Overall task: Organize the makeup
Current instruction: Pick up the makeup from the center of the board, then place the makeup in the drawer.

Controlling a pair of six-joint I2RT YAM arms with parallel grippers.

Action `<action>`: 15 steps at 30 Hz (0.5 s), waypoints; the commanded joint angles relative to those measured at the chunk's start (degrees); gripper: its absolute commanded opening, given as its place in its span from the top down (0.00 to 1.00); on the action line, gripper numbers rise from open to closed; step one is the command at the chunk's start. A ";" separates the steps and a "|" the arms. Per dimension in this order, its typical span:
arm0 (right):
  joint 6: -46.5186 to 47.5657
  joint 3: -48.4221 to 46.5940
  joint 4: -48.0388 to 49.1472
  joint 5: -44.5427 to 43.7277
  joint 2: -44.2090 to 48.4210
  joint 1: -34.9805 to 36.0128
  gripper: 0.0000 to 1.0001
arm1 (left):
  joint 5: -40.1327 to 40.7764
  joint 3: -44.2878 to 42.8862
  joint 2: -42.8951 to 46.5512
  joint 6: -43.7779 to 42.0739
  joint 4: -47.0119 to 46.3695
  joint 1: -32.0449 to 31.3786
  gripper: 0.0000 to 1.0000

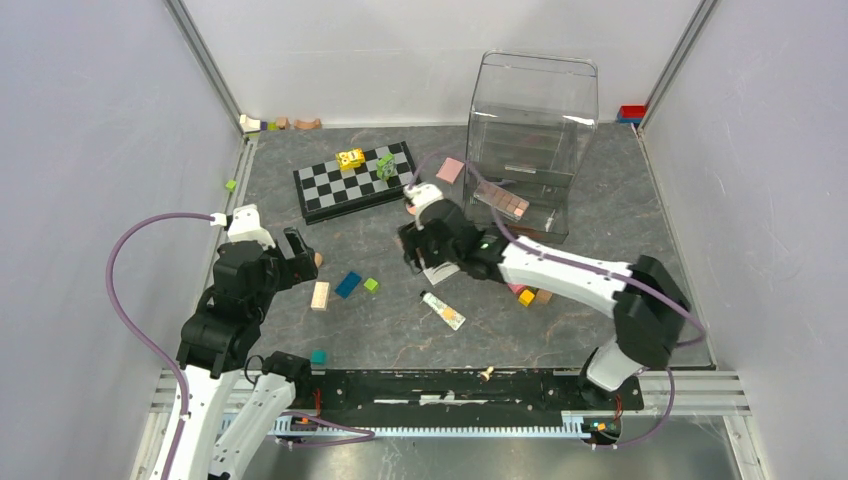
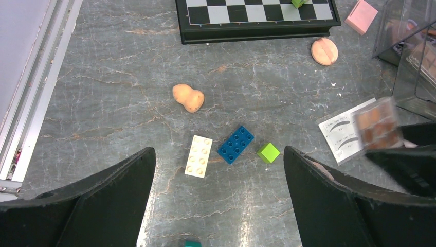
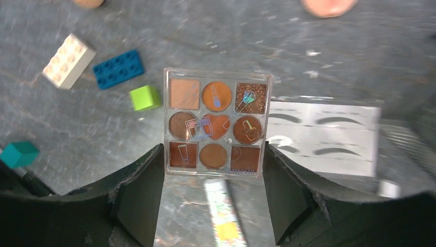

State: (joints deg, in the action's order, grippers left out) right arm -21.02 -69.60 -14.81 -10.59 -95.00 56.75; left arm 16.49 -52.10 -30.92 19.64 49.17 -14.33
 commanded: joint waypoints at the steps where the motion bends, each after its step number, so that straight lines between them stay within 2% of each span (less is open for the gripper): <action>1: 1.16 5.50 -0.38 -2.25 7.98 -7.52 0.38 | 0.81 0.19 -0.18 0.31 -2.06 0.26 0.00; 8: 4.55 11.76 -1.90 -6.42 16.52 -21.16 0.40 | 0.67 0.24 -0.04 0.28 -2.06 0.26 0.00; 15: 5.88 12.39 -2.33 -4.63 16.80 -32.80 0.40 | 0.80 0.24 0.07 0.29 -2.06 0.26 0.00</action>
State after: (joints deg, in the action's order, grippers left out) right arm -16.60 -57.45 -18.00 -15.33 -79.66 28.53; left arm 16.49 -52.10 -30.94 19.62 49.17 -14.33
